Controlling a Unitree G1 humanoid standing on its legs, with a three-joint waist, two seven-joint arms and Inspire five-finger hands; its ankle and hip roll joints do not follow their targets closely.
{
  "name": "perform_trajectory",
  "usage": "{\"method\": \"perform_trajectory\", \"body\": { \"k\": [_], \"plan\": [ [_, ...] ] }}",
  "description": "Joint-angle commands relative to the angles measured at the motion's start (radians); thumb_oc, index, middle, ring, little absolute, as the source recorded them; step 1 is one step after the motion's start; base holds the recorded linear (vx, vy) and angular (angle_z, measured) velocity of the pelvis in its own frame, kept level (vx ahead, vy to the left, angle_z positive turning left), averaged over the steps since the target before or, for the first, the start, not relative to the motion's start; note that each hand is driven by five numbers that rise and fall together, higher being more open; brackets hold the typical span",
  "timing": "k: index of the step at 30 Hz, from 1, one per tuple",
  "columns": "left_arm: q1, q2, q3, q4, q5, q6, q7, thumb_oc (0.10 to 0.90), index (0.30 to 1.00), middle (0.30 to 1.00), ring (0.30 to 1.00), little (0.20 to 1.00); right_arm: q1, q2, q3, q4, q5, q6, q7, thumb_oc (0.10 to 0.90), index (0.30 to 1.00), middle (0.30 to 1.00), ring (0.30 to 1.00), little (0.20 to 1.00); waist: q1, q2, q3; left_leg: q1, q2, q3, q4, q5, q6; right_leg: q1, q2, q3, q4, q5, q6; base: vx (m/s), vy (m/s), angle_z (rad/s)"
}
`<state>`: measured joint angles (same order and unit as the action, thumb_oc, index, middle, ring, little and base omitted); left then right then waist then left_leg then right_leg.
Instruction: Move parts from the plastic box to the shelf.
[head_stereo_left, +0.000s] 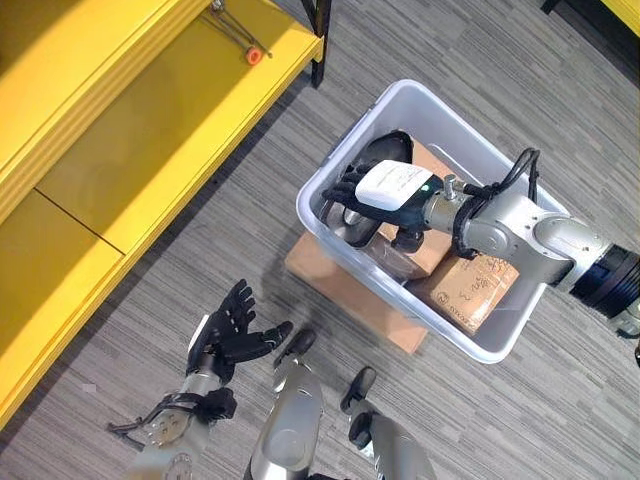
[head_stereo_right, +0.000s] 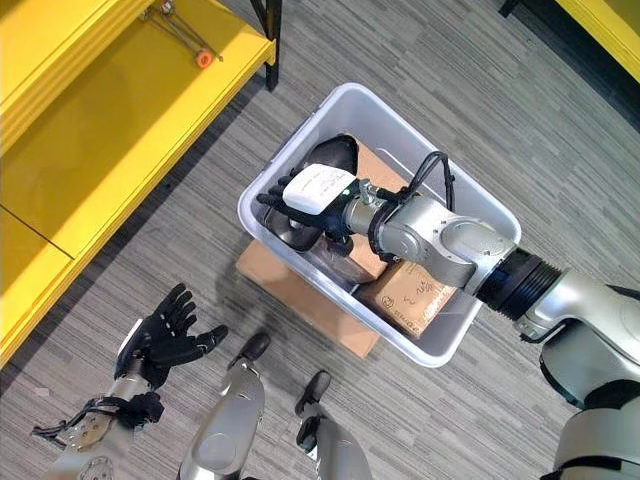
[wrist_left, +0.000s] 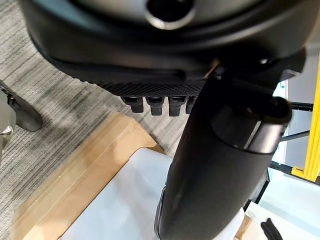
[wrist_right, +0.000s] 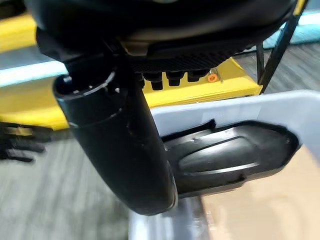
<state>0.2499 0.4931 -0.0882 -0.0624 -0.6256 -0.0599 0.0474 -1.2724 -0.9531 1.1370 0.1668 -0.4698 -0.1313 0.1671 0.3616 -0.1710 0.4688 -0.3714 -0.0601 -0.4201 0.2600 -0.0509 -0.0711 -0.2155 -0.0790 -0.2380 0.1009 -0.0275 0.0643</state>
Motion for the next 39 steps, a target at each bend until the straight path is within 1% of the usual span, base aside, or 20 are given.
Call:
{"method": "perform_trajectory", "body": {
  "k": [1, 3, 7, 10, 11, 12, 14, 19, 29, 34, 35, 39],
  "plan": [
    [0.043, 0.049, 0.021, -0.145, -0.034, -0.091, 0.003, 0.9, 1.0, 1.0, 1.0, 1.0, -0.168, -0.076, 0.046, -0.01, -0.056, -0.015, -0.063, 0.9, 1.0, 1.0, 1.0, 1.0, -0.011, 0.024, -0.045, -0.003, -0.039, 0.067, 0.011, -0.035, 0.089, -0.01, 0.004, 0.002, 0.116, -0.166, -0.026, 0.0, 0.0, 0.0],
    [0.033, 0.048, 0.015, -0.15, -0.035, -0.095, 0.009, 0.9, 1.0, 1.0, 1.0, 1.0, -0.212, -0.087, 0.08, 0.019, -0.093, -0.009, -0.075, 0.9, 1.0, 1.0, 1.0, 1.0, -0.013, 0.03, -0.034, -0.017, -0.043, 0.065, 0.015, -0.032, 0.087, -0.029, 0.005, 0.004, 0.128, -0.171, -0.028, -0.01, -0.001, 0.03],
    [0.021, 0.047, 0.006, -0.153, -0.034, -0.099, 0.016, 0.9, 1.0, 1.0, 1.0, 1.0, -0.243, -0.089, 0.117, 0.057, -0.13, -0.009, -0.087, 0.9, 1.0, 1.0, 1.0, 1.0, -0.016, 0.039, -0.024, -0.028, -0.045, 0.064, 0.013, -0.027, 0.085, -0.042, 0.005, 0.007, 0.135, -0.173, -0.029, -0.01, -0.001, 0.01],
    [0.008, 0.046, -0.005, -0.156, -0.033, -0.106, 0.024, 0.9, 1.0, 1.0, 1.0, 1.0, -0.292, -0.103, 0.164, 0.088, -0.167, -0.007, -0.105, 0.9, 1.0, 1.0, 1.0, 1.0, -0.022, 0.056, -0.007, -0.039, -0.043, 0.067, 0.011, -0.02, 0.08, -0.065, 0.007, 0.009, 0.159, -0.179, -0.034, -0.01, -0.008, 0.0],
    [0.008, 0.046, -0.005, -0.156, -0.033, -0.106, 0.024, 0.9, 1.0, 1.0, 1.0, 1.0, -0.292, -0.103, 0.164, 0.088, -0.167, -0.008, -0.105, 0.9, 1.0, 1.0, 1.0, 1.0, -0.022, 0.057, -0.007, -0.039, -0.043, 0.067, 0.011, -0.02, 0.08, -0.065, 0.006, 0.009, 0.159, -0.18, -0.034, -0.05, -0.042, 0.0],
    [-0.005, 0.051, -0.014, -0.155, -0.028, -0.11, 0.028, 0.9, 1.0, 1.0, 1.0, 1.0, -0.316, -0.115, 0.186, 0.106, -0.175, -0.005, -0.116, 0.9, 1.0, 1.0, 1.0, 1.0, -0.028, 0.07, 0.006, -0.051, -0.043, 0.064, 0.011, -0.013, 0.076, -0.085, 0.007, 0.007, 0.177, -0.184, -0.037, -0.05, -0.05, 0.03],
    [-0.015, 0.054, -0.023, -0.161, -0.011, -0.113, 0.034, 0.9, 1.0, 1.0, 1.0, 1.0, -0.333, -0.127, 0.203, 0.124, -0.182, 0.001, -0.13, 0.9, 1.0, 1.0, 1.0, 1.0, -0.031, 0.084, 0.021, -0.065, -0.045, 0.065, 0.023, -0.013, 0.074, -0.106, 0.007, 0.006, 0.206, -0.192, -0.039, -0.06, -0.053, 0.04],
    [-0.049, 0.039, -0.046, -0.163, -0.023, -0.127, 0.053, 0.9, 1.0, 1.0, 1.0, 1.0, -0.369, -0.121, 0.223, 0.153, -0.205, 0.008, -0.154, 0.9, 1.0, 1.0, 1.0, 1.0, -0.037, 0.104, 0.051, -0.107, -0.053, 0.058, 0.064, -0.022, 0.075, -0.163, 0.004, 0.002, 0.275, -0.215, -0.042, -0.04, -0.043, -0.03],
    [-0.058, 0.025, -0.055, -0.173, -0.012, -0.133, 0.069, 0.9, 1.0, 1.0, 1.0, 1.0, -0.409, -0.131, 0.221, 0.166, -0.193, 0.025, -0.183, 0.9, 1.0, 1.0, 1.0, 1.0, -0.039, 0.103, 0.051, -0.144, -0.06, 0.039, 0.066, -0.02, 0.074, -0.196, -0.004, -0.016, 0.296, -0.233, -0.044, 0.01, -0.026, 0.09],
    [-0.057, 0.026, -0.058, -0.18, -0.006, -0.134, 0.074, 0.9, 1.0, 1.0, 1.0, 1.0, -0.441, -0.126, 0.235, 0.172, -0.192, 0.032, -0.192, 0.9, 1.0, 1.0, 1.0, 1.0, -0.03, 0.099, 0.051, -0.168, -0.066, 0.032, 0.077, -0.025, 0.077, -0.214, -0.006, -0.026, 0.306, -0.239, -0.045, 0.04, -0.018, 0.05],
    [-0.058, 0.026, -0.06, -0.181, -0.005, -0.134, 0.074, 0.9, 1.0, 1.0, 1.0, 1.0, -0.447, -0.127, 0.237, 0.172, -0.191, 0.032, -0.193, 0.9, 1.0, 1.0, 1.0, 1.0, -0.031, 0.093, 0.051, -0.156, -0.065, 0.03, 0.081, -0.053, 0.079, -0.204, -0.004, -0.015, 0.313, -0.264, -0.043, 0.11, -0.051, 0.04],
    [-0.063, 0.029, -0.067, -0.187, -0.003, -0.133, 0.072, 0.9, 1.0, 1.0, 1.0, 1.0, -0.473, -0.128, 0.254, 0.172, -0.188, 0.036, -0.195, 0.9, 1.0, 1.0, 1.0, 1.0, -0.026, 0.087, 0.051, -0.167, -0.068, 0.023, 0.082, -0.054, 0.08, -0.207, -0.007, -0.022, 0.316, -0.271, -0.045, 0.02, -0.008, 0.08]
  ]
}}
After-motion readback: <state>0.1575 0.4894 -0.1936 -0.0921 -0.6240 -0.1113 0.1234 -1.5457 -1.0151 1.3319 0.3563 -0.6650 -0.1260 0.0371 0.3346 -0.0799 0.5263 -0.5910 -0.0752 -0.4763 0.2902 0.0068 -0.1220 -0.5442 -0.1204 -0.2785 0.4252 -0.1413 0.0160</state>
